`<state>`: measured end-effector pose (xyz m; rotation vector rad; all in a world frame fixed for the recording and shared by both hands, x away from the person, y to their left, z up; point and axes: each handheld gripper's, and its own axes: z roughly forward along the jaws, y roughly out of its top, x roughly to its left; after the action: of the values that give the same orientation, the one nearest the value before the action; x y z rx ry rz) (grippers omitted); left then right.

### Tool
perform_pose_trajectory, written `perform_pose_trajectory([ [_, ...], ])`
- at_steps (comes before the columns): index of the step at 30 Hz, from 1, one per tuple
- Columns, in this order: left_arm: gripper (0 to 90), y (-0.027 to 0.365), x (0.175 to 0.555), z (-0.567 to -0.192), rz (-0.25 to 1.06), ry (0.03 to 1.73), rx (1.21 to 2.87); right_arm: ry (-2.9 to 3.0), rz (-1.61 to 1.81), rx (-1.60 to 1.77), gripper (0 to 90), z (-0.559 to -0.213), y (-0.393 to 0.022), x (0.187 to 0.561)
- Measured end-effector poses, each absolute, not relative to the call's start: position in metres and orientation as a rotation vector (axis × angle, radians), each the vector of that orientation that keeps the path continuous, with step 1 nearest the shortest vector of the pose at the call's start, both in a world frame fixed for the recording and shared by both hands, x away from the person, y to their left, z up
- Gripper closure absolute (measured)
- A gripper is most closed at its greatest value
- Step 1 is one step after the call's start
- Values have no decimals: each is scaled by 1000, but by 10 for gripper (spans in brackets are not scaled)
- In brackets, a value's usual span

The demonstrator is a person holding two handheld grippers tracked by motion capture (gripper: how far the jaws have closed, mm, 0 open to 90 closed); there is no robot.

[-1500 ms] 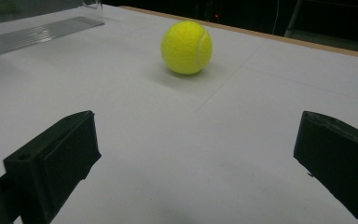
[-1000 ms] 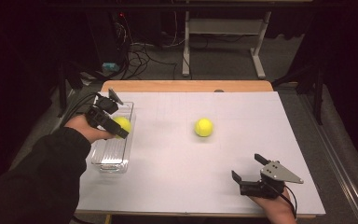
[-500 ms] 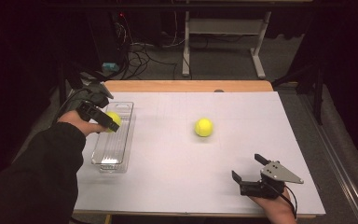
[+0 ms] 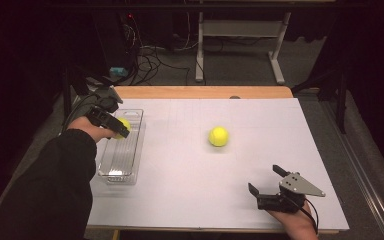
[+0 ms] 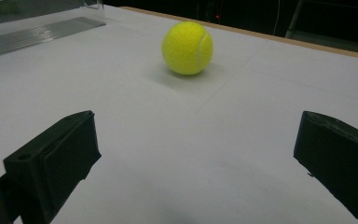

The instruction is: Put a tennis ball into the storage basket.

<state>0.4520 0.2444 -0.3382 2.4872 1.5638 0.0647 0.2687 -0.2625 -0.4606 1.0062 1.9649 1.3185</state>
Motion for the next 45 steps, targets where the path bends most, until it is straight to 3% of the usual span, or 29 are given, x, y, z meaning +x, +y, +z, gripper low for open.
perform_pose_trajectory([
  [14, 265, 225, 464, -365, 88, 1570, 2560, 1969, 1318, 1003, 0, -461, -262, 269],
  [36, 250, 233, 466, -367, 111, 1585, 2536, 1973, 1314, 1003, 0, -462, -261, 270],
  [37, 94, 233, 465, -362, 116, 1571, 2533, 1972, 1313, 1002, 0, -462, -261, 270],
  [38, 42, 233, 465, -362, 116, 1571, 2533, 1972, 1313, 1002, 0, -462, -261, 270],
  [45, 6, 232, 457, -350, 107, 1534, 2526, 1966, 1317, 1001, 0, -460, -262, 269],
])
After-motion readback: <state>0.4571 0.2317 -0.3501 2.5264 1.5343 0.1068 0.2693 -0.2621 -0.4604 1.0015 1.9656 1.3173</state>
